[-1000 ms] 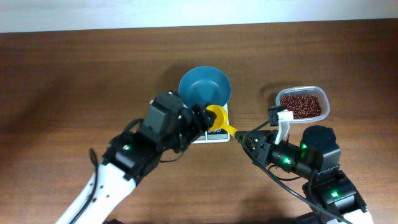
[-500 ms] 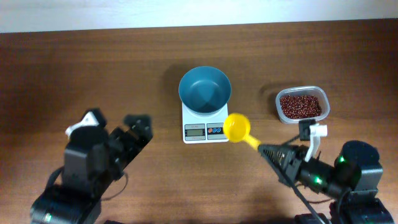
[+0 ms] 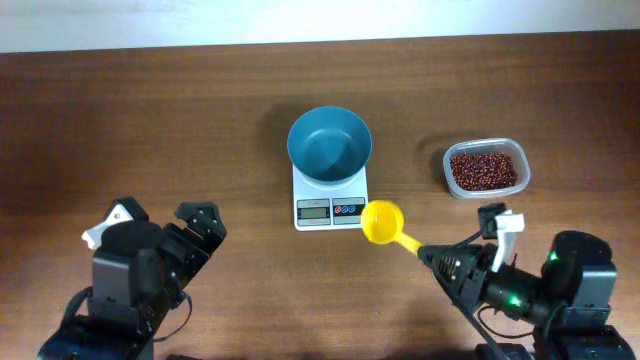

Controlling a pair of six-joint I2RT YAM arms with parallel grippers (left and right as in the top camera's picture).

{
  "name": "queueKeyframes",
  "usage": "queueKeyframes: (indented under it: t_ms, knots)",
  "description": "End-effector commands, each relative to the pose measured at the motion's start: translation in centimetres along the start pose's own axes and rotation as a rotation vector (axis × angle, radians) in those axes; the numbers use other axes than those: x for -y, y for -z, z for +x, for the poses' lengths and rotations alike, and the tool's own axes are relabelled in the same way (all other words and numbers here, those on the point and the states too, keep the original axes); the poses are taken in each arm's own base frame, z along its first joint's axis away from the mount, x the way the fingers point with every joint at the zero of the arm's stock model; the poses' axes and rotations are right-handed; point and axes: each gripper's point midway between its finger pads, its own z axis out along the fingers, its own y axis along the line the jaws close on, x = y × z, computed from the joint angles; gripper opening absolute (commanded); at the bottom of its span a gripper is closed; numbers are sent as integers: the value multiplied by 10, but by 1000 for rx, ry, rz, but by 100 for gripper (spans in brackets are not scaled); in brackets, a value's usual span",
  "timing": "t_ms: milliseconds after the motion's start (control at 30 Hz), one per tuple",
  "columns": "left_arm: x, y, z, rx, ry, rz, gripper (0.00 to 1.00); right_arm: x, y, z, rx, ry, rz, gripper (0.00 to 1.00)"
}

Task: Scoop item into bowl and weigh 50g on scale
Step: 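Release the scoop from the left gripper and carry it right, then reach the left gripper to the scale buttons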

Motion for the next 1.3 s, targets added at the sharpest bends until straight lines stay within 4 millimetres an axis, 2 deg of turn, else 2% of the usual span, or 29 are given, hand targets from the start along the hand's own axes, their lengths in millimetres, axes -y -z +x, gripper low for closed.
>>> queueKeyframes:
  t_ms: [0, 100, 200, 300, 400, 500, 567, 600, 667, 700, 733, 767, 800, 900, 933, 967, 1067, 1267]
  knots:
    - [0, -2, -6, 19, -10, -23, 99, -26, 18, -32, 101, 63, -5, 4]
    - [0, -7, -6, 12, -11, -34, 99, -34, 42, -60, 204, 104, 135, 4]
    - [0, -12, -5, 2, -13, -51, 99, -42, 82, -90, 305, 172, 348, 4]
    - [2, -19, -5, -8, -14, -59, 99, -48, 102, -102, 304, 205, 453, 4]
    - [13, -28, -4, -32, -74, -30, 99, -32, 114, -103, 250, 154, 588, 4]
    - [39, -43, 0, -79, -263, 62, 99, -3, 121, -90, 155, 65, 736, 4]
    - [40, -51, 3, -108, -297, 50, 99, 6, 120, -81, 105, 31, 766, 4]
    - [43, -57, 11, -159, -341, 61, 100, 11, 121, -76, 81, 13, 791, 4]
    - [48, -64, 25, -238, -413, 94, 87, 16, 126, -74, 79, 1, 832, 4]
    - [49, -67, 36, -291, -462, 109, 84, 21, 131, -74, 87, -17, 869, 4]
    - [47, -70, 45, -330, -493, 108, 67, 24, 135, -73, 93, -28, 902, 4]
    - [45, -72, 52, -358, -517, 97, 60, 27, 138, -73, 92, -30, 924, 4]
    - [43, -74, 61, -390, -555, 91, 42, 29, 139, -71, 85, -34, 932, 4]
    - [45, -80, 92, -467, -681, 84, 13, 40, 131, -65, 47, -75, 934, 4]
    - [45, -82, 97, -466, -707, 70, 4, 44, 128, -63, 33, -83, 937, 4]
    - [45, -83, 101, -461, -734, 55, 0, 51, 123, -60, 15, -92, 941, 4]
    - [47, -92, 118, -436, -845, 15, 0, 67, 108, -62, 6, -96, 926, 4]
    - [58, -118, 154, -411, -996, -14, 0, 69, 95, -72, 10, -94, 880, 4]
